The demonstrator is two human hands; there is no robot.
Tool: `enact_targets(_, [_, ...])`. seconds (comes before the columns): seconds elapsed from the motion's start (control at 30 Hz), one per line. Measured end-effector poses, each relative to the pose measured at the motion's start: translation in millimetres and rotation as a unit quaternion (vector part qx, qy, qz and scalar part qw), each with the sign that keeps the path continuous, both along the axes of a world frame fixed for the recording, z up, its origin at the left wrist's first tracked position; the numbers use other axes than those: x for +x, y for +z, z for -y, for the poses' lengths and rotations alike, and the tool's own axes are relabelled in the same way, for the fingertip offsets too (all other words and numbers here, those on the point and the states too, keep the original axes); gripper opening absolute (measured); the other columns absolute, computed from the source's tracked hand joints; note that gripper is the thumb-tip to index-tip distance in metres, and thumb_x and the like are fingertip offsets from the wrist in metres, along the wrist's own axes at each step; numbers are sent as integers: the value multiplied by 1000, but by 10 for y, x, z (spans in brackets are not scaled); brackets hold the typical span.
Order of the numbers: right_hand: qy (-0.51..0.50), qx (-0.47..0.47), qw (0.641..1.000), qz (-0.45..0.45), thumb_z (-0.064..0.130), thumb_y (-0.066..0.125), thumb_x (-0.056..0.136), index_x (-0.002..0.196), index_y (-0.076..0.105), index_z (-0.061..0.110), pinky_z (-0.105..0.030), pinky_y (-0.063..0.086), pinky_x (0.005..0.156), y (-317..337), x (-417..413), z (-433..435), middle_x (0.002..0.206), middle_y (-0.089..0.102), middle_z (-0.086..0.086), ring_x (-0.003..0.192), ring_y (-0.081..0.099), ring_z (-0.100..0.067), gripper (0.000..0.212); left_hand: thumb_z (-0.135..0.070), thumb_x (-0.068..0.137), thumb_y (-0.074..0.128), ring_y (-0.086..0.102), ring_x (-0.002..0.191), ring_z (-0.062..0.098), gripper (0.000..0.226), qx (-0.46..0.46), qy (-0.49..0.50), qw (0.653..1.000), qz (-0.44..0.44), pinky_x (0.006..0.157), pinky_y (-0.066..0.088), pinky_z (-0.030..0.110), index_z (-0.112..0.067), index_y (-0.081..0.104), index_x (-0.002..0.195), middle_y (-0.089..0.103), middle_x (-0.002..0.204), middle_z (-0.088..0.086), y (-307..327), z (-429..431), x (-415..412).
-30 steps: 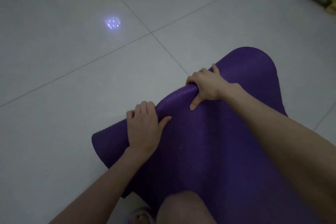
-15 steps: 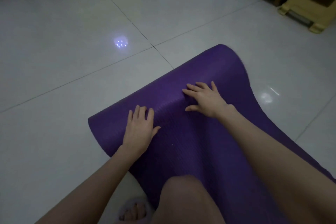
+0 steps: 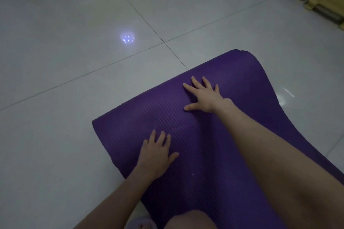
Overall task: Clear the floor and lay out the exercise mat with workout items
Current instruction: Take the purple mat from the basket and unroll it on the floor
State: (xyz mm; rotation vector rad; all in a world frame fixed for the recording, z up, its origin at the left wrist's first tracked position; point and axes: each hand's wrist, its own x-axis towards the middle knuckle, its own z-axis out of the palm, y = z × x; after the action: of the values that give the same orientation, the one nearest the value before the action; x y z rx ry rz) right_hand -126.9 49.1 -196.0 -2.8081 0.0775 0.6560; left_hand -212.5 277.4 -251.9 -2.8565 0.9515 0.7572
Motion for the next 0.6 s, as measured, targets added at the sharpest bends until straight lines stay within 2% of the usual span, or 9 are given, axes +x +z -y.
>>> enact_targets(0.1, [2, -13, 1000, -4, 51, 68, 78, 150, 5, 38, -68, -6, 108, -115, 68, 37, 159, -15, 5, 143, -20, -31, 96, -60, 95, 19, 14, 142, 33, 69, 16, -29, 999, -31, 109, 25, 48, -17, 16, 149, 14, 157, 4, -66, 35, -83])
enact_targets(0.13, [4, -17, 1000, -3, 51, 69, 77, 149, 4, 39, -68, -7, 108, -141, 90, 51, 159, -15, 5, 143, -21, -31, 98, -57, 96, 21, 27, 137, 32, 65, -8, -28, 1000, -7, 105, 29, 45, -17, 24, 147, 25, 153, 5, -55, 35, -53])
enact_targets(0.2, [6, -16, 1000, 2, 54, 71, 72, 149, 2, 39, -68, -11, 107, -169, 165, 71, 159, -14, 4, 143, -22, -31, 104, -46, 96, 38, 53, 109, 26, 47, -123, -1, 989, 82, 87, 39, 38, -15, 50, 130, 52, 125, 7, 16, 34, 124])
enact_targets(0.27, [10, -12, 1000, 0, 60, 74, 64, 149, 3, 39, -66, -17, 104, -161, 282, 103, 160, -12, 4, 143, -22, -32, 113, -32, 87, 62, 59, 87, 26, 29, -216, 38, 958, 186, 72, 43, 37, -10, 63, 108, 60, 102, 10, 77, 19, 394])
enact_targets(0.33, [8, -5, 1000, -19, 64, 76, 57, 149, 4, 40, -64, -20, 102, -120, 394, 127, 160, -9, 5, 142, -22, -32, 119, -35, 84, 66, 57, 98, 33, 41, -222, 98, 945, 219, 79, 44, 44, -8, 60, 114, 58, 112, 18, 134, -13, 676])
enact_targets(0.4, [9, -8, 999, -45, 67, 77, 52, 149, 7, 41, -62, -22, 102, -105, 571, 157, 160, -4, 6, 143, -20, -32, 121, -57, 85, 52, 43, 122, 34, 68, -192, 169, 955, 150, 98, 34, 49, -9, 45, 134, 45, 135, 19, 103, -28, 1005])
enact_targets(0.47, [20, -22, 998, -56, 69, 77, 50, 148, 13, 40, -62, -21, 104, -116, 718, 162, 159, 7, 4, 144, -10, -32, 120, -79, 71, 40, 35, 131, 31, 98, -147, 212, 965, 42, 108, 24, 50, -12, 30, 142, 35, 146, 15, 47, -67, 1295])
enact_targets(0.53, [31, -32, 998, -47, 70, 77, 47, 147, 20, 39, -63, -18, 105, -145, 838, 148, 153, 18, 1, 142, 1, -33, 120, -90, 53, 39, 43, 124, 29, 112, -112, 233, 965, -51, 107, 28, 50, -14, 33, 135, 43, 139, 12, 23, -99, 1495])
enact_targets(0.6, [37, -39, 997, -54, 71, 77, 44, 147, 19, 39, -63, -18, 105, -185, 905, 126, 152, 18, 0, 142, 2, -33, 122, -92, 44, 41, 52, 110, 27, 113, -101, 235, 965, -60, 98, 39, 48, -13, 42, 124, 53, 126, 10, -8, -90, 1568])
